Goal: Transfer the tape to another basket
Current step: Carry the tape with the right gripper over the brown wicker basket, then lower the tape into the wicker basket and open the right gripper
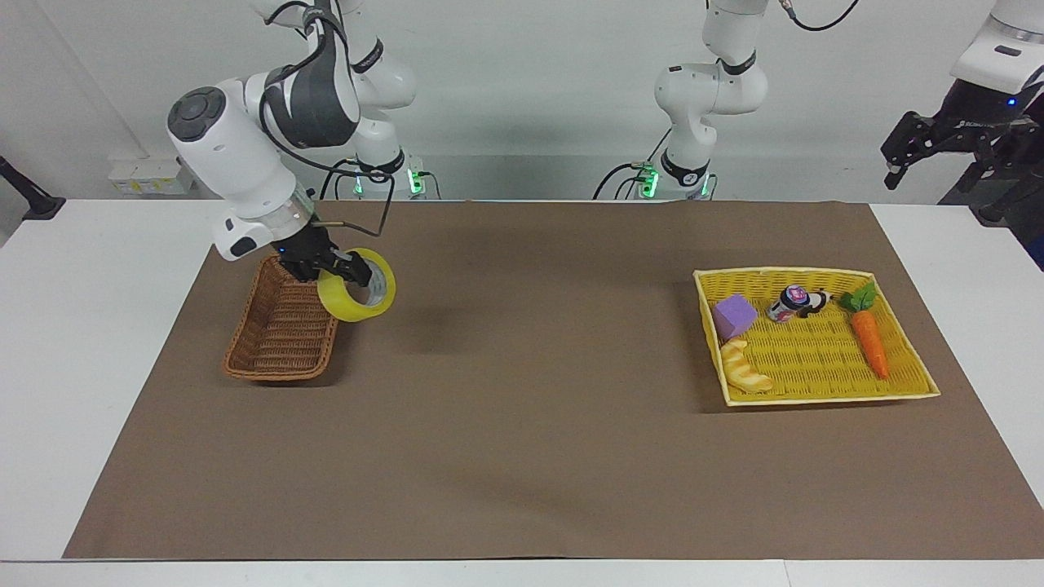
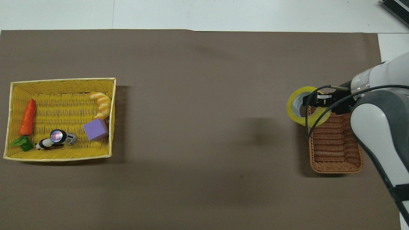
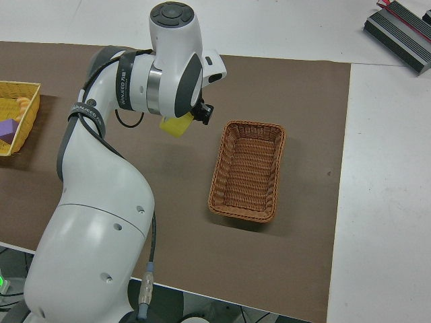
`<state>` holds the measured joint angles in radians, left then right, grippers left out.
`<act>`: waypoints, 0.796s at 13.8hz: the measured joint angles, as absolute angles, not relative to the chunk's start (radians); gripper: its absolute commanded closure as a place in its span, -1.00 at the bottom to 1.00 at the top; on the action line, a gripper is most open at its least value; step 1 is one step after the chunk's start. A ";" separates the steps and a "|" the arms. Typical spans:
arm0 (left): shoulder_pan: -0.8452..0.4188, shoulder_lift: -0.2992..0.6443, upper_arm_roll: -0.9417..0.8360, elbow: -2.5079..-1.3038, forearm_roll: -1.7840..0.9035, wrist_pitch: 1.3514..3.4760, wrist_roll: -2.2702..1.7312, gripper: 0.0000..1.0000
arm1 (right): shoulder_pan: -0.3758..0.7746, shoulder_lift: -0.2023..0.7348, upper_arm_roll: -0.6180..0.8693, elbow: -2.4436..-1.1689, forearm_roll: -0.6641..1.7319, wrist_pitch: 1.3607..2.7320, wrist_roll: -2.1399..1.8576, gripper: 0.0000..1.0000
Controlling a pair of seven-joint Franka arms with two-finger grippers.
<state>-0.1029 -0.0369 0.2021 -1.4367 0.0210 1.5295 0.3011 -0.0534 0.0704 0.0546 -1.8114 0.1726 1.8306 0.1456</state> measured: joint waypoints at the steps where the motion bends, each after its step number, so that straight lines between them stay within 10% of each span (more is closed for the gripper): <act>1: -0.102 -0.037 0.198 -1.437 0.017 1.529 0.284 -1.00 | -0.080 0.065 0.054 -1.826 0.172 1.824 0.094 1.00; 11: -0.034 -0.037 0.101 -1.437 0.011 1.525 0.247 -1.00 | -0.286 0.039 0.053 -2.014 0.056 1.873 -0.189 1.00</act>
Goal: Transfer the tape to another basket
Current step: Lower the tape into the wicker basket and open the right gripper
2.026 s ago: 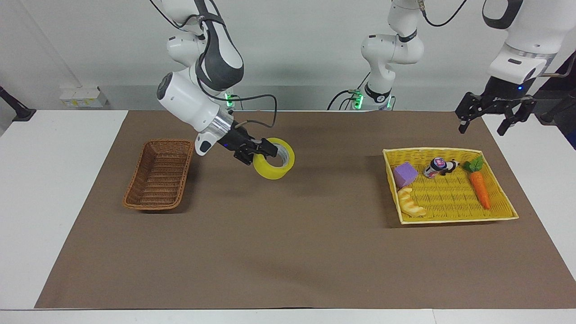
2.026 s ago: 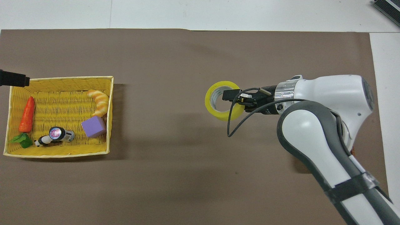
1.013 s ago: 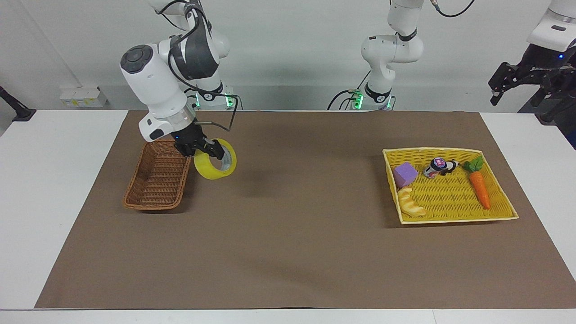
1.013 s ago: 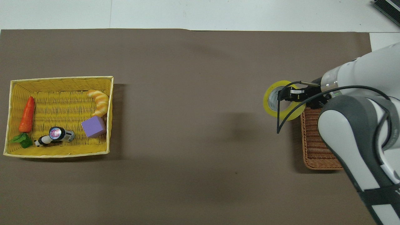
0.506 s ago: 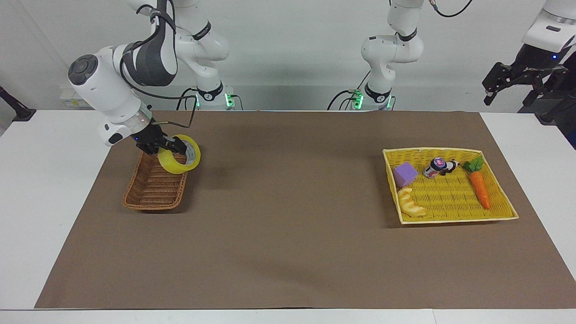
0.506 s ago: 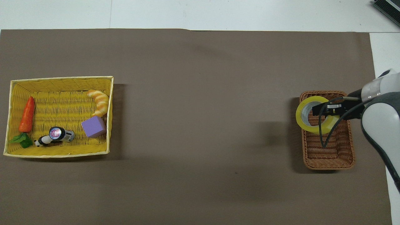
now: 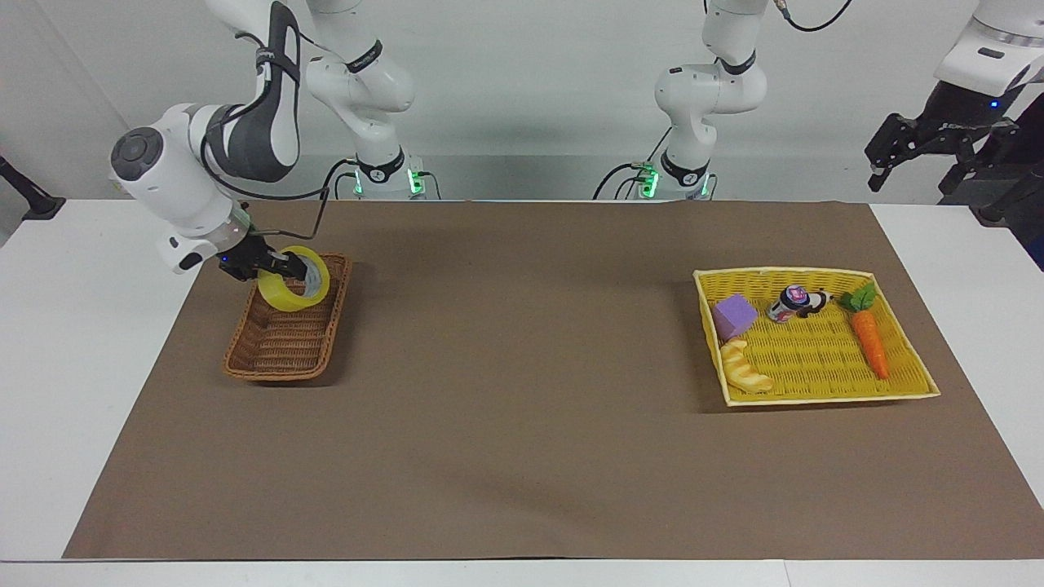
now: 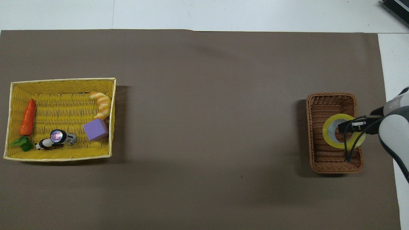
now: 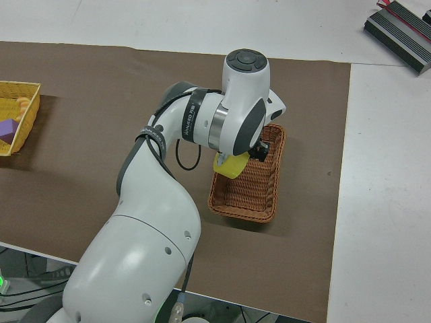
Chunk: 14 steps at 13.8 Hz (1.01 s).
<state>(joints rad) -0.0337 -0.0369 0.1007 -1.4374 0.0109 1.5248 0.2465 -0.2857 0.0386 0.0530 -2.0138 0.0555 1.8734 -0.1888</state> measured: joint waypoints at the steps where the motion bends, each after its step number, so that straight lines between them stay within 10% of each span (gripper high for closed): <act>1: -0.034 -0.037 0.100 -1.437 0.011 1.524 0.247 -1.00 | -0.306 0.039 0.053 -2.027 0.056 1.886 -0.199 1.00; 4: -0.034 -0.037 0.095 -1.437 0.011 1.522 0.247 -1.00 | -0.320 0.057 0.053 -2.089 0.056 1.964 -0.201 0.98; 5: -0.034 -0.037 0.094 -1.437 0.011 1.522 0.247 -1.00 | -0.320 0.065 0.054 -2.111 0.056 2.000 -0.201 0.23; 6: -0.034 -0.037 0.094 -1.437 0.011 1.521 0.247 -1.00 | -0.319 0.074 0.055 -2.128 0.056 2.026 -0.201 -0.99; 14: -0.034 -0.037 0.093 -1.437 0.011 1.517 0.247 -1.00 | -0.303 0.081 0.063 -2.043 0.002 1.951 -0.206 -1.00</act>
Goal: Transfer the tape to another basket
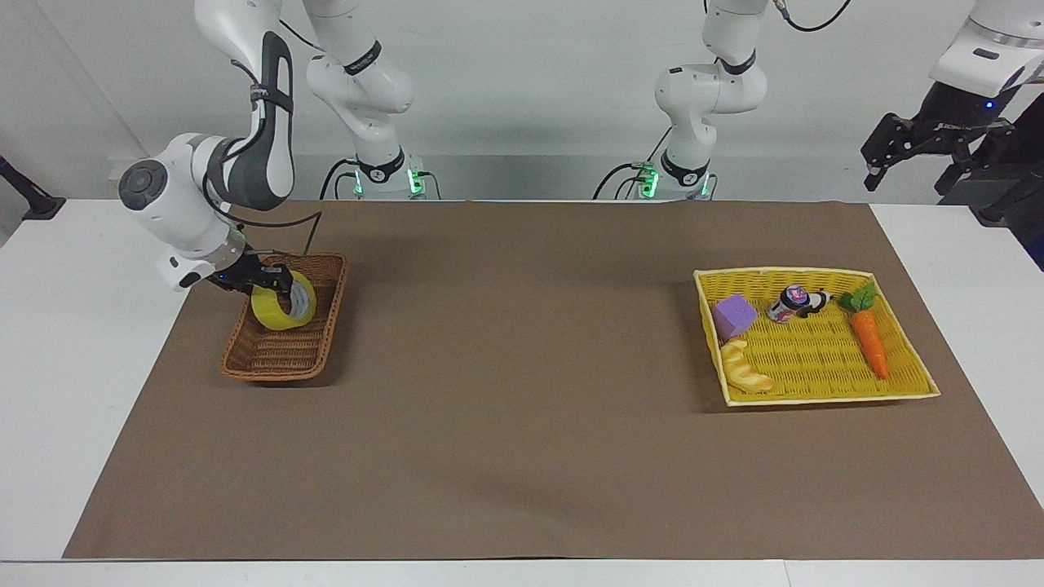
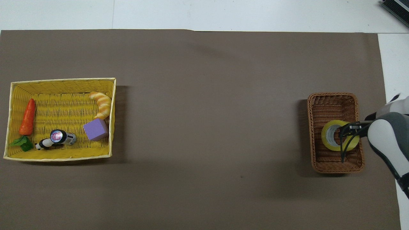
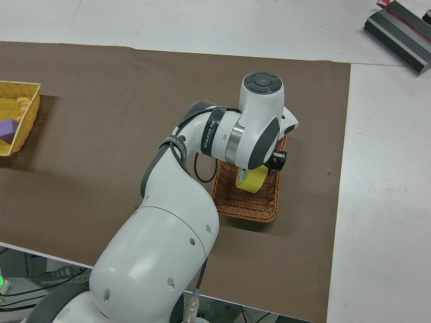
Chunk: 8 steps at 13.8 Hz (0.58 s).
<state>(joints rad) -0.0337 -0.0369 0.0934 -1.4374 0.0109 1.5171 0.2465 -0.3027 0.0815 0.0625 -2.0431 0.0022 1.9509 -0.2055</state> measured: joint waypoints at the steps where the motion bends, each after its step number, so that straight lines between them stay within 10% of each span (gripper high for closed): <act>1: -0.034 -0.037 0.093 -1.437 0.011 1.517 0.247 -1.00 | -0.301 0.072 0.064 -2.008 0.002 1.917 -0.206 -1.00; 8: -0.034 -0.037 0.093 -1.437 0.011 1.517 0.247 -1.00 | -0.270 0.017 0.074 -1.873 0.001 1.872 -0.205 -1.00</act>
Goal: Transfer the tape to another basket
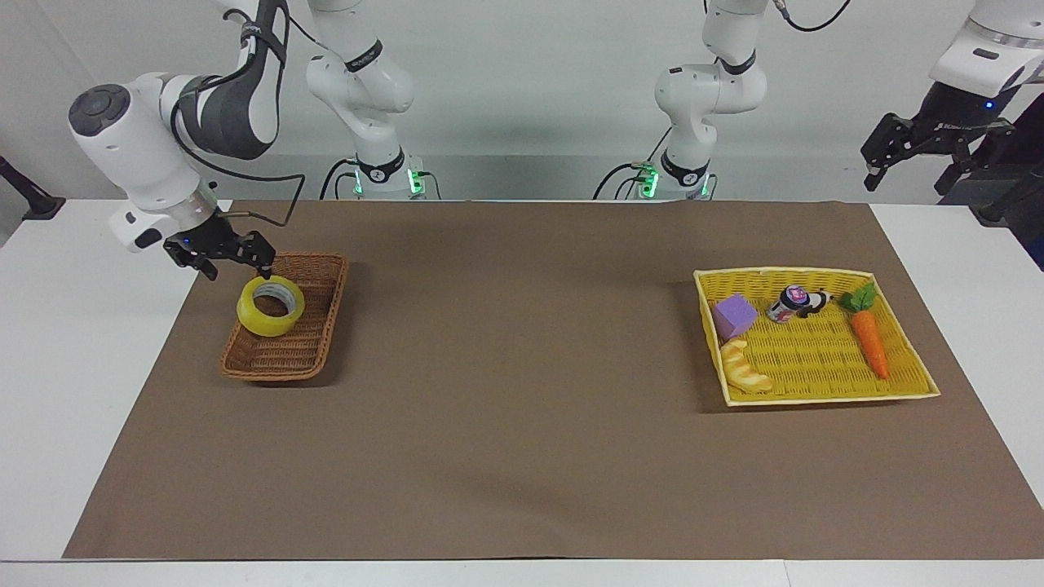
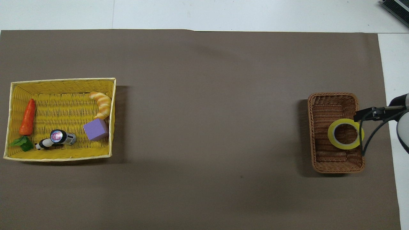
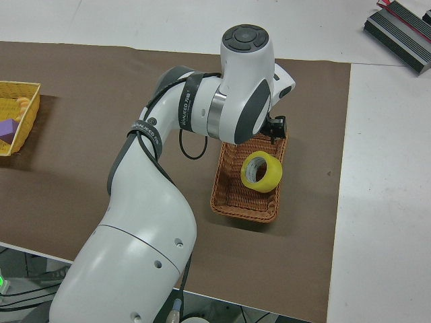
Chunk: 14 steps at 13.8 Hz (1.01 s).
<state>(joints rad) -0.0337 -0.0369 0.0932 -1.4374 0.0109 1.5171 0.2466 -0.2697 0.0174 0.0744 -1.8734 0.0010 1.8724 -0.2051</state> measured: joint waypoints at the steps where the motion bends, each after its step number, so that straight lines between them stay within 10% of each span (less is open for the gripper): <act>1: -0.034 -0.037 0.093 -1.437 0.011 1.517 0.247 -1.00 | -0.260 0.016 0.075 -1.848 0.001 1.872 -0.200 -1.00; 14: -0.034 -0.037 0.093 -1.437 0.011 1.517 0.247 -1.00 | -0.007 0.020 0.083 -1.601 -0.069 1.672 0.076 -1.00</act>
